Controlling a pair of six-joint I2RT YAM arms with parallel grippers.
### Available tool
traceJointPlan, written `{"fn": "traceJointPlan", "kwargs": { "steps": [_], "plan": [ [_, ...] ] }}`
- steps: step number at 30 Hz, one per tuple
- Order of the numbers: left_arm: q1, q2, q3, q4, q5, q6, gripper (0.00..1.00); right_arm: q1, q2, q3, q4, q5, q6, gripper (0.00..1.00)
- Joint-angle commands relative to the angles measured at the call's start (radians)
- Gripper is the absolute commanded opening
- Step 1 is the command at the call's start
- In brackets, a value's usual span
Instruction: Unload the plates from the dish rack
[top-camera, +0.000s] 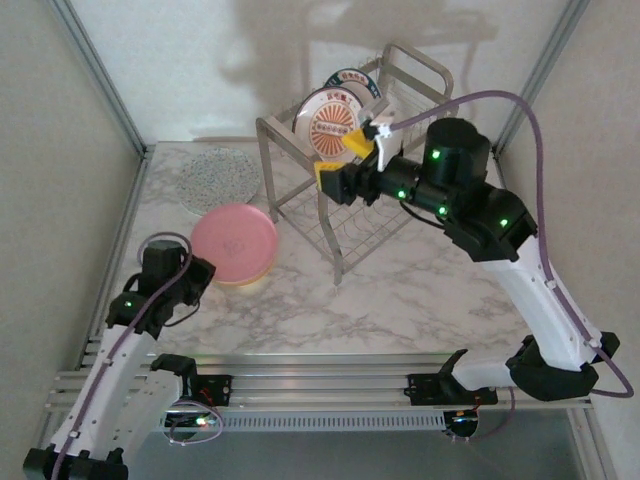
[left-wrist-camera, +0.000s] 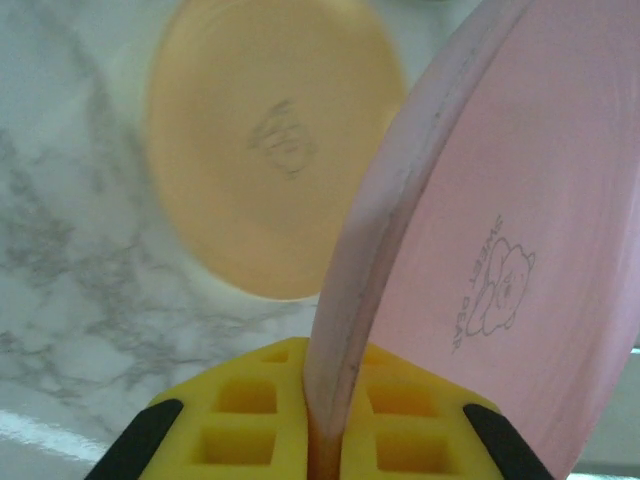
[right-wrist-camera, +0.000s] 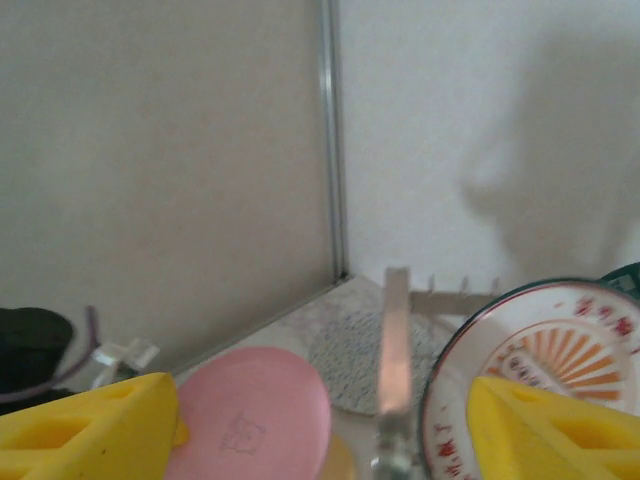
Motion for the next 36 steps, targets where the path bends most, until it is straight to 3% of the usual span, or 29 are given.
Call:
{"fn": "traceJointPlan", "kwargs": {
  "steps": [1, 7, 17, 36],
  "plan": [
    [0.017, -0.016, -0.097, 0.155, -0.015, -0.094, 0.0, 0.047, -0.029, -0.02, -0.035, 0.041, -0.024, 0.76],
    [0.062, 0.056, -0.221, 0.317, -0.024, -0.127, 0.0, 0.079, -0.044, -0.034, -0.072, 0.084, -0.081, 0.76],
    [0.117, 0.262, -0.226, 0.467, -0.01, -0.055, 0.0, 0.08, -0.042, -0.034, -0.062, 0.095, -0.096, 0.77],
    [0.125, 0.469, -0.143, 0.526, 0.005, 0.043, 0.0, 0.081, -0.027, -0.033, -0.049, 0.102, -0.096, 0.77]
  ]
}}
